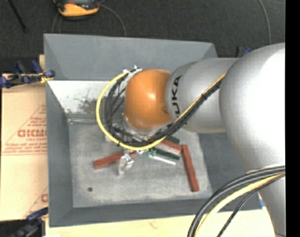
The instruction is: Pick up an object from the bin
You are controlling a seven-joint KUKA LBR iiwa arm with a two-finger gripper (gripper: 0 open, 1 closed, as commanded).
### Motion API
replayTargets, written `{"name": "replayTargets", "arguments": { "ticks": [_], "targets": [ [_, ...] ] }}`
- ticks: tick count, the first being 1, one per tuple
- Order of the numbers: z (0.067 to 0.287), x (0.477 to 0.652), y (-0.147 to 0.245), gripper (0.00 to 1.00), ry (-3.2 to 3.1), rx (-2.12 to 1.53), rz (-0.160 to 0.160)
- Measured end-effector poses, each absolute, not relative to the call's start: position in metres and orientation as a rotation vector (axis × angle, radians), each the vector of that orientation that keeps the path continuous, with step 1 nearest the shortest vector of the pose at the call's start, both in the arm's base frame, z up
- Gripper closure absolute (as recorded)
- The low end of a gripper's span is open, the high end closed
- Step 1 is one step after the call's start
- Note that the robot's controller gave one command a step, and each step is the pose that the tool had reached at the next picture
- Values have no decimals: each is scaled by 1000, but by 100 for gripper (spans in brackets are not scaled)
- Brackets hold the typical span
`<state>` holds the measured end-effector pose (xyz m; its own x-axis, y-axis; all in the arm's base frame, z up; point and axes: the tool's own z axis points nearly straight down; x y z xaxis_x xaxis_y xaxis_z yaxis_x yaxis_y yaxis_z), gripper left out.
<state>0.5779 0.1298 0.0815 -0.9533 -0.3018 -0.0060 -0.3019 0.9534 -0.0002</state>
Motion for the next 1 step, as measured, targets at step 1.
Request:
{"name": "replayTargets", "arguments": {
  "ticks": [1],
  "targets": [
    [80,601,117,100,3151,-27,11]
  ]
}}
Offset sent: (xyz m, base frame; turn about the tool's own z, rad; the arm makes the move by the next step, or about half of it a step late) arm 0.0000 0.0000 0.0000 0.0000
